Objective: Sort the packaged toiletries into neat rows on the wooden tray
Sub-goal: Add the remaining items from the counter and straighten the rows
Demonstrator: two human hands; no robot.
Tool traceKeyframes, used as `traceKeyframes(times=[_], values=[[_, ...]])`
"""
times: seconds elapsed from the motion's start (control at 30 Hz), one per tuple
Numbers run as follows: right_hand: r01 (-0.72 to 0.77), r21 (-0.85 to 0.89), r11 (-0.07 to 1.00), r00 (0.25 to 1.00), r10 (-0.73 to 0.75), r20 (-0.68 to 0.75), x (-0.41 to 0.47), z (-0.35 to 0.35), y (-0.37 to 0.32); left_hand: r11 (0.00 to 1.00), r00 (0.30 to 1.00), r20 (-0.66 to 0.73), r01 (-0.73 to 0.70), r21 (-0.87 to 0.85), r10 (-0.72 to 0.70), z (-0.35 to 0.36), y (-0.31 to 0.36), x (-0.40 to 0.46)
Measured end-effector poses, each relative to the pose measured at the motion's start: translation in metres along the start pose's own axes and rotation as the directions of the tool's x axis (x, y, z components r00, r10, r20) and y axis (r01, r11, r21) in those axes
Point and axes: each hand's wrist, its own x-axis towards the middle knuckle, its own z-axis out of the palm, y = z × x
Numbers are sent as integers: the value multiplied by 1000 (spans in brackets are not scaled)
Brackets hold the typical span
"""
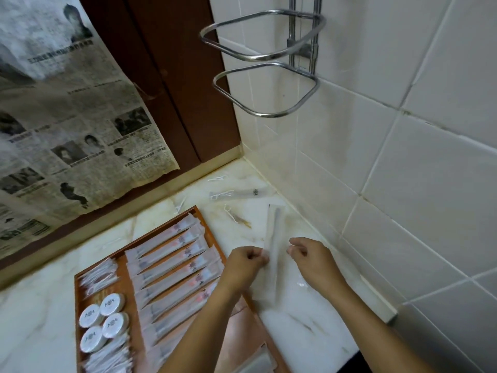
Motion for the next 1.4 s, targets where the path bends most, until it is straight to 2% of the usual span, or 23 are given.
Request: traceKeyframes(times=[0.13,0.23,0.5,0.67,0.8,0.97,1.17,1.4], values=[[34,155,987,982,-62,180,-11,14,-23,973,996,-83,23,-231,-43,-24,-2,-17],[72,155,985,960,-111,258,-23,27,-38,930,991,-116,26,-366,-73,-41,-9,-33],[173,115,978,892,-205,403,-50,50,-65,875,968,-237,-45,-481,-81,-86,-43,-89],[197,50,979,832,-194,520,-66,55,-72,826,921,-370,-114,-552,-120,-127,-72,-124],[227,-15,974,812,-180,556,-73,54,-74,876,897,-424,-103,-472,-123,-144,-96,-145],[201,-69,977,815,-128,566,-78,54,-71,967,866,-491,-32,-252,-99,-147,-122,-169],[160,-96,982,873,-95,477,-79,60,-62,990,863,-488,93,-107,-134,-143,-140,-184],[175,-172,969,879,-75,471,-77,67,-54,989,888,-436,142,-38,-144,-141,-149,-189]])
